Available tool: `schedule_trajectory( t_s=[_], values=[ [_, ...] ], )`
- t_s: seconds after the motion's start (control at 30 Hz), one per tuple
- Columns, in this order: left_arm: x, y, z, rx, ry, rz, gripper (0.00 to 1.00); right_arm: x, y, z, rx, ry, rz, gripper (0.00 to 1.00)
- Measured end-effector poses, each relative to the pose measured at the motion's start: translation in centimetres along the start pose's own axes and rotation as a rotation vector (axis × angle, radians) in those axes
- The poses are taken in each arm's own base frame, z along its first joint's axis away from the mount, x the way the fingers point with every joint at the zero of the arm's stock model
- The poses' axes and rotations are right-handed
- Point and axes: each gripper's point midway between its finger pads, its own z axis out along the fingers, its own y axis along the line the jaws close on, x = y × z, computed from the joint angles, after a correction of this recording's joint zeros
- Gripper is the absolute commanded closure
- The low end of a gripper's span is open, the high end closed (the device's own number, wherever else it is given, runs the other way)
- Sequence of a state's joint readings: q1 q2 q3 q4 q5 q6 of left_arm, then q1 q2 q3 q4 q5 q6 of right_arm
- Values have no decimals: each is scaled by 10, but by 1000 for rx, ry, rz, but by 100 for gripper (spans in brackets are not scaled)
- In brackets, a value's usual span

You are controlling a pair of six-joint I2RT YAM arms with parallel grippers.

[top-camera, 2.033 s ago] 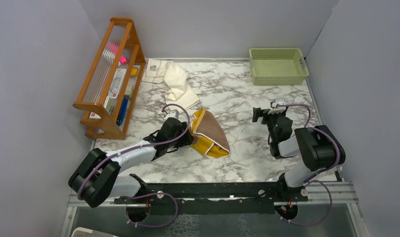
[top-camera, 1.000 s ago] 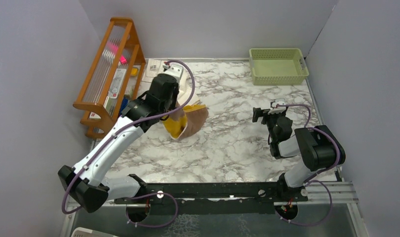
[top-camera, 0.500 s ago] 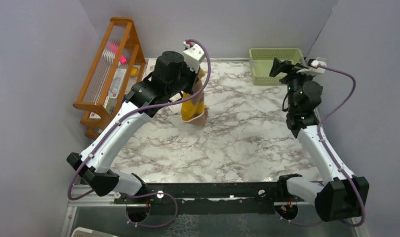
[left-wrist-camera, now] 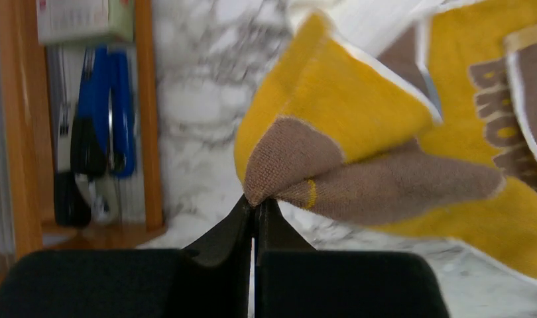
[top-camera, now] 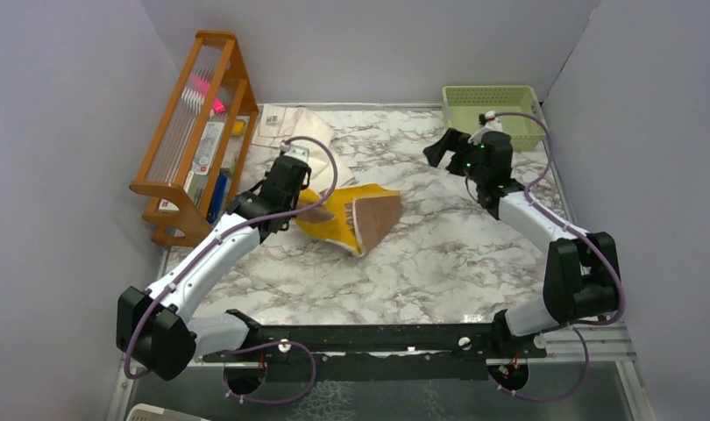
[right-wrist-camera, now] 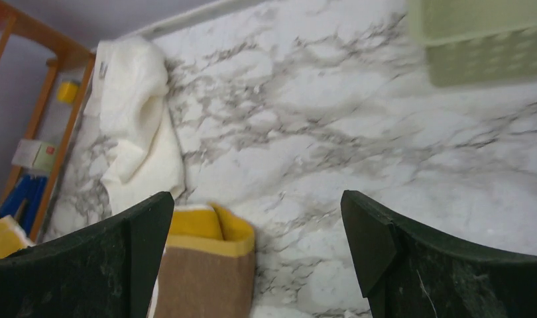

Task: Roll the towels
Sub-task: Flatten out the towel at the center of the board.

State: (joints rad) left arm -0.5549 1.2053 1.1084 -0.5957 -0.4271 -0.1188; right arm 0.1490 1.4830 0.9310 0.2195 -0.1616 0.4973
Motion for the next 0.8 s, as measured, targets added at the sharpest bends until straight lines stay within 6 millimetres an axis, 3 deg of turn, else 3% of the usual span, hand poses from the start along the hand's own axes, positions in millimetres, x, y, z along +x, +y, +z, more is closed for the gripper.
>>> schedule_trajectory(
  t_s=[0.07,0.1,0.13,0.17,0.27,0.43,0.53,0.67,0.8],
  values=[
    [49,21,12,-103,118,-3,100,29,18,1,-9,62,-11,1],
    [67,26,14,-134,155,-4,100,43,36,2,-27,90,-30,0],
    [77,31,13,-157,178,-3,100,47,33,5,1,101,-39,0],
    [80,33,11,-168,179,-8,100,73,72,5,-61,156,-78,0],
    [71,40,3,-183,127,-50,100,129,126,3,-98,272,-177,0],
    [58,50,-3,-196,53,-118,99,216,177,-28,-117,472,-341,0],
    [66,52,1,-195,70,-128,99,231,190,-36,-94,546,-388,0],
    [76,52,9,-179,110,-143,100,219,199,-36,-64,546,-388,2],
    [78,52,13,-149,123,-169,99,214,214,-18,-54,508,-389,8]
  ],
)
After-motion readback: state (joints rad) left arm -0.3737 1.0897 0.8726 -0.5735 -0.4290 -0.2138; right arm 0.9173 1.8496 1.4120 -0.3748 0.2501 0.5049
